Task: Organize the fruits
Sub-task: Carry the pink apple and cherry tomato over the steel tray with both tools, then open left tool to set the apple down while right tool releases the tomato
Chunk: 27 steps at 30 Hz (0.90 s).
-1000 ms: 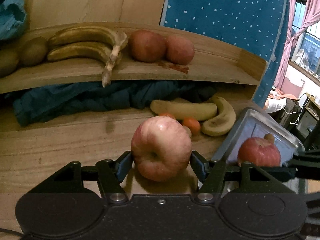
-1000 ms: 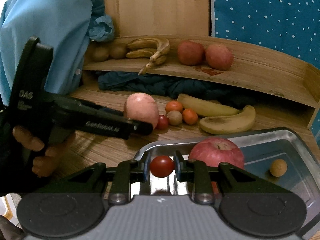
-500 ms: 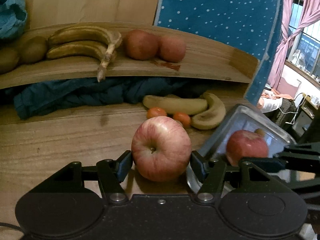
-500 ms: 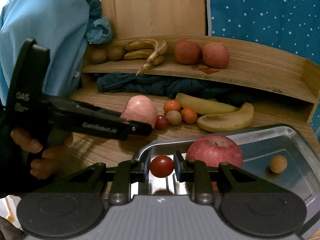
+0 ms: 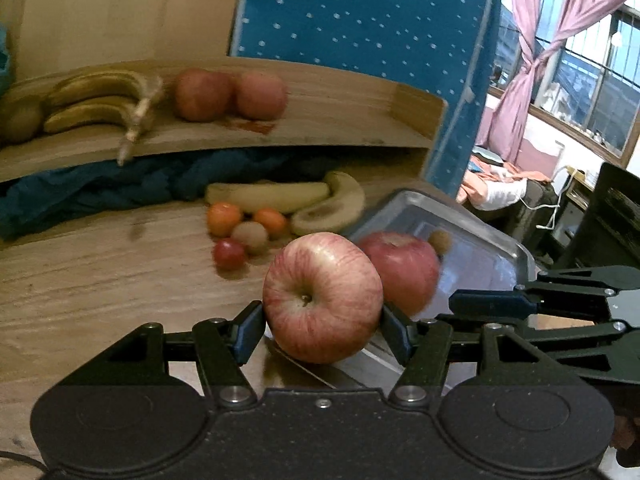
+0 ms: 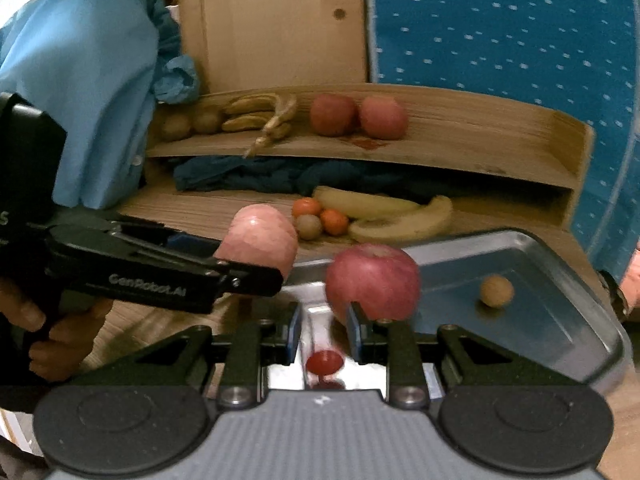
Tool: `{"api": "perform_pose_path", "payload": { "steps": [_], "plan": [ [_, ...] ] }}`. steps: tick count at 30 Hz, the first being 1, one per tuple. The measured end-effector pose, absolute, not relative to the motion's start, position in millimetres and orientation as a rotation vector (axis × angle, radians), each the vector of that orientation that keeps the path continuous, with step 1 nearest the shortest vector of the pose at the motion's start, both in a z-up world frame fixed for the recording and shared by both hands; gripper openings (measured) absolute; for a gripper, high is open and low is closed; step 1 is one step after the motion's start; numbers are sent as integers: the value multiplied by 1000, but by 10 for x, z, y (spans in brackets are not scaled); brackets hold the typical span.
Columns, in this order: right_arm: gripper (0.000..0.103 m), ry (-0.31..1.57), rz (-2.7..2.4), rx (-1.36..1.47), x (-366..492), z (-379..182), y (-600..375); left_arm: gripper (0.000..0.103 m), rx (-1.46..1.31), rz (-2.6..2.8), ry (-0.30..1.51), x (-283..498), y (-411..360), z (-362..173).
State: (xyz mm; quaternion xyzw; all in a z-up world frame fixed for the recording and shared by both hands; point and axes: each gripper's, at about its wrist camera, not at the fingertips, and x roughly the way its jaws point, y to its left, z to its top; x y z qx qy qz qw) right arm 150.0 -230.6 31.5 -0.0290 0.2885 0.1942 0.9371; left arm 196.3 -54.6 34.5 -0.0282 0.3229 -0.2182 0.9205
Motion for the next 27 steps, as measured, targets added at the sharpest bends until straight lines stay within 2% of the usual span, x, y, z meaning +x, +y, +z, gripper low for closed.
{"api": "perform_pose_path", "payload": {
  "steps": [6,13,15,20,25,27],
  "plan": [
    [28,609,352,-38,1433,190,-2442,64,-47,-455,669,1900,-662,303],
    [41,585,293,-20,1369,105,-2494,65,-33,-443,663,1857,-712,287],
    [49,578,274,-13,1336,88,-2504,65,-36,-441,660,1852,-708,286],
    [70,555,250,2,1203,89,-2519,77,-40,-435,631,1732,-683,317],
    [87,532,232,8,1041,112,-2495,87,-45,-425,608,1533,-609,335],
    [90,525,227,7,963,120,-2477,88,-46,-418,596,1441,-562,346]
  ]
}}
